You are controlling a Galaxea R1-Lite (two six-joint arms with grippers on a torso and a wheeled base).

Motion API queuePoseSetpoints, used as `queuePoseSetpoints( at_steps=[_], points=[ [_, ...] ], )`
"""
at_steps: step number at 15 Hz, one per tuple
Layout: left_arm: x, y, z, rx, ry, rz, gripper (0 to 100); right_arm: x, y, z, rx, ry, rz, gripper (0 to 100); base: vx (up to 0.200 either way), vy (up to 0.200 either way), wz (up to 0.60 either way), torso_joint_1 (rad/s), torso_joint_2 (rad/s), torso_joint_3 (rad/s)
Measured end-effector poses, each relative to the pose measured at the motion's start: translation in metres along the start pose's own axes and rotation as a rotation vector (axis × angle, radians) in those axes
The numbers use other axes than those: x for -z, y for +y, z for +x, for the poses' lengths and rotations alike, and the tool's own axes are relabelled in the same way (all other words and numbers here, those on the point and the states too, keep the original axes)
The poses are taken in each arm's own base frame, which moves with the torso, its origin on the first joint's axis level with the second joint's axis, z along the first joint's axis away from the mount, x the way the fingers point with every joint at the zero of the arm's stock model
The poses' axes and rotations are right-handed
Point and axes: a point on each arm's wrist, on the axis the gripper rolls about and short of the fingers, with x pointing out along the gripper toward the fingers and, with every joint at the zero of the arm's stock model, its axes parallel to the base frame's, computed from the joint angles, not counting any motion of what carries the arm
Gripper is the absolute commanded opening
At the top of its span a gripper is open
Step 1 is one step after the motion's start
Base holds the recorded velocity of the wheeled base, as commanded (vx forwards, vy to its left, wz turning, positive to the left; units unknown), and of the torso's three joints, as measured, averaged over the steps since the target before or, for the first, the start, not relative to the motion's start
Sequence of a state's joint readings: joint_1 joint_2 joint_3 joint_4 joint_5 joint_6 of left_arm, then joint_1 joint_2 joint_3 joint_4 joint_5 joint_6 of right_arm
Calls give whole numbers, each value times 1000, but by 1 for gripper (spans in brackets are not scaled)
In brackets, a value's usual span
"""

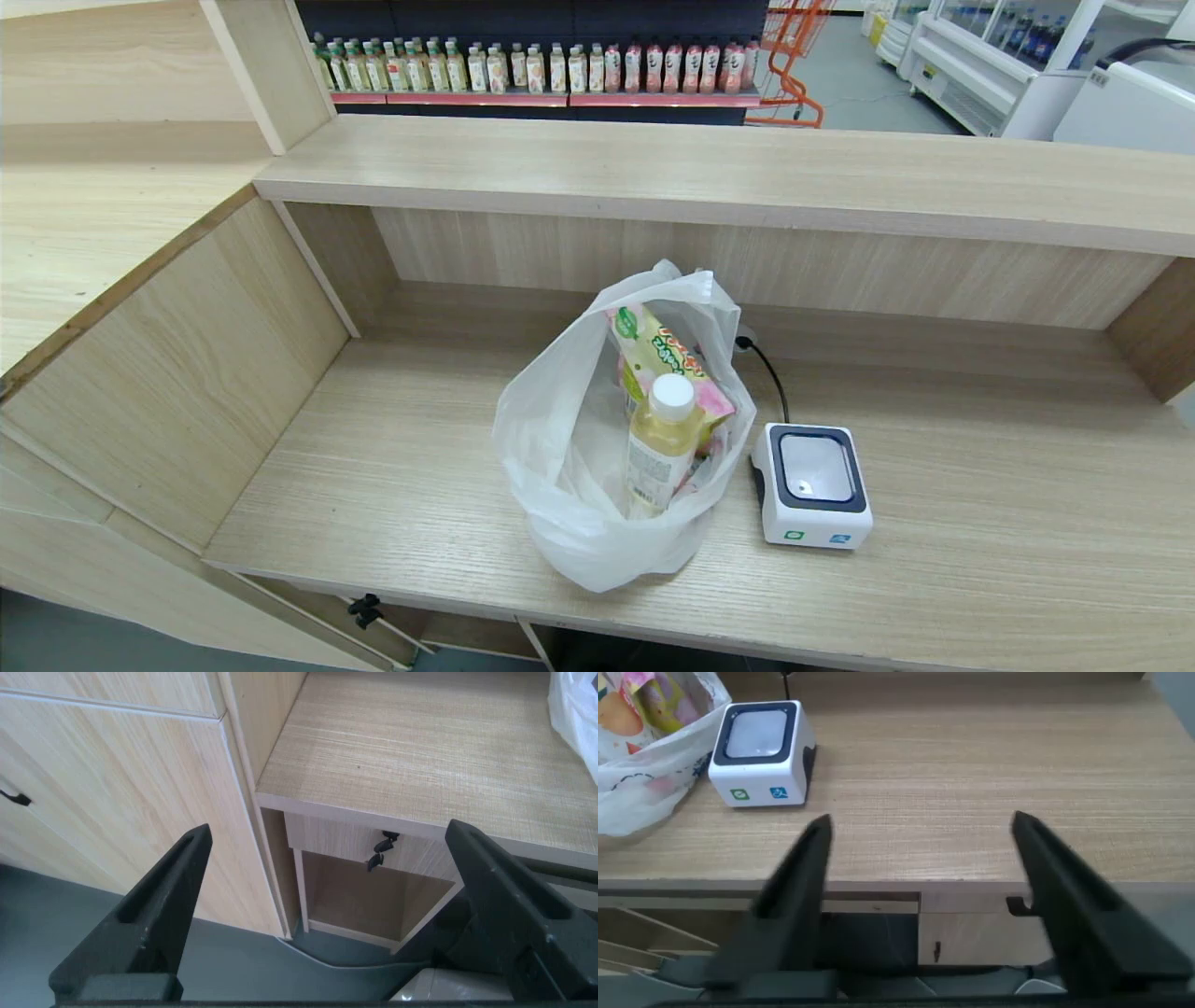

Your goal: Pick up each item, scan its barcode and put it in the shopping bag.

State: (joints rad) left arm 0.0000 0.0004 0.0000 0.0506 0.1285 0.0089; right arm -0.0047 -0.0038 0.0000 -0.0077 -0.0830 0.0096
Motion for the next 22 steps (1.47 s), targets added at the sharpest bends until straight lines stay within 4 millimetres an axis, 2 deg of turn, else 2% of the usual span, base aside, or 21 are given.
queuePoseSetpoints(
  at_steps=[7, 12, 22],
  points=[
    [0, 0, 0, 1, 0, -1, 100, 0, 0, 0, 0, 0, 5, 0, 0, 0, 0, 0, 0, 0],
    [0, 0, 0, 1, 0, 1, 100, 0, 0, 0, 0, 0, 8, 0, 0, -200, 0, 10, 1, 0],
    [0, 0, 0, 2, 0, 1, 100, 0, 0, 0, 1, 1, 21, 0, 20, 0, 0, 1, 0, 0]
  ],
)
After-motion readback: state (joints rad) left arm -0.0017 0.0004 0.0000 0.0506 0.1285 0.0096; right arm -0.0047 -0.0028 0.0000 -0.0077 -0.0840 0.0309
